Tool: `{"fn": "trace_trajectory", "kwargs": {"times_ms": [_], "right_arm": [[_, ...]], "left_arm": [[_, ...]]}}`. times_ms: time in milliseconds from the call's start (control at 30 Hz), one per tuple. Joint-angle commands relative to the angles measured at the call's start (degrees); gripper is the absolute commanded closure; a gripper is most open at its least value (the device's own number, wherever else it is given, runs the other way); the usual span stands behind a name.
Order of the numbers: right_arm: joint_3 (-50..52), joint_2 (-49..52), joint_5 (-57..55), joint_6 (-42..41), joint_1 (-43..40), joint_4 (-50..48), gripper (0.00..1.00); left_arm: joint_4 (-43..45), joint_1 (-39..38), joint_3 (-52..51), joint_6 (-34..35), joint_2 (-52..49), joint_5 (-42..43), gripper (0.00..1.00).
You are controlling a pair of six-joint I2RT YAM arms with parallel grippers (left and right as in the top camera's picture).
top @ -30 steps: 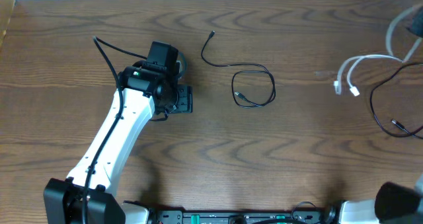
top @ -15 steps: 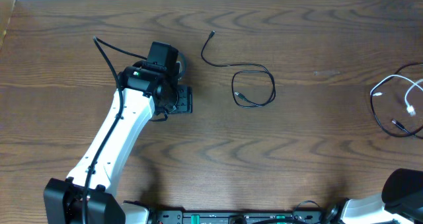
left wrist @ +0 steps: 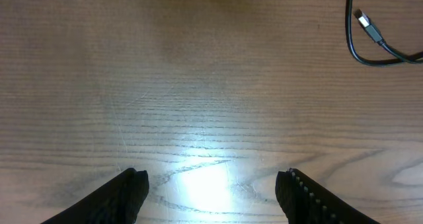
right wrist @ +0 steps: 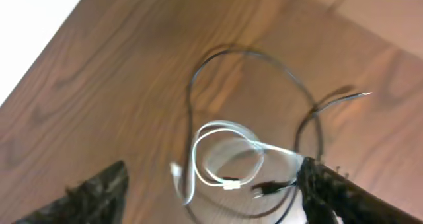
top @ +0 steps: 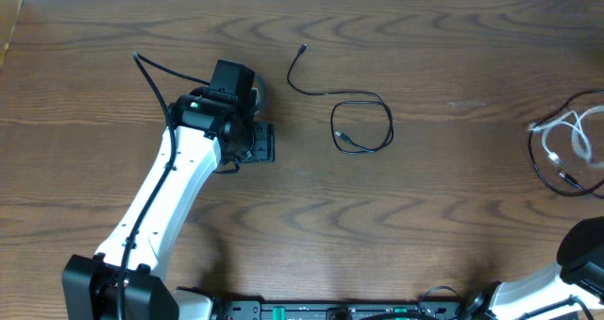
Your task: Untangle cables
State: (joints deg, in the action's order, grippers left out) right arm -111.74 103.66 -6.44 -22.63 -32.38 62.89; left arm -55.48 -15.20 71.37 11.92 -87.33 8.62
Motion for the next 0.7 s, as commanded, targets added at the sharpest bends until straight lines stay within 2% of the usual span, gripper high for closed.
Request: {"fn": "trace_trajectory", "kwargs": {"times_ms": [0, 100, 167, 333, 667], "right_arm": [[-1.0, -0.1, 9.9, 1.6, 1.4, 1.0, 0.17], [-1.0, -0.1, 15.6, 4.6, 3.4, 2.0, 0.05], [-1.0, -0.1, 20.5, 7.2, 5.2, 2.3, 0.01], [-1.0, -0.1, 28.5, 10.3, 10.7, 2.4, 0.01], [-0.6, 1.0, 25.5, 21.2, 28.1, 4.2, 0.05]], "left_arm": [[-0.2, 0.0, 0.6, -0.7, 0.4, -0.7, 0.32], [-0.2, 0.0, 0.6, -0.7, 0.4, -0.7, 0.32], [-0.2, 0.0, 0.6, -0.7, 0.4, -0.7, 0.32], [-0.2, 0.0, 0.6, -0.7, 0.4, -0.7, 0.32], [-0.2, 0.0, 0.6, -0.7, 0.4, -0.7, 0.32]]}}
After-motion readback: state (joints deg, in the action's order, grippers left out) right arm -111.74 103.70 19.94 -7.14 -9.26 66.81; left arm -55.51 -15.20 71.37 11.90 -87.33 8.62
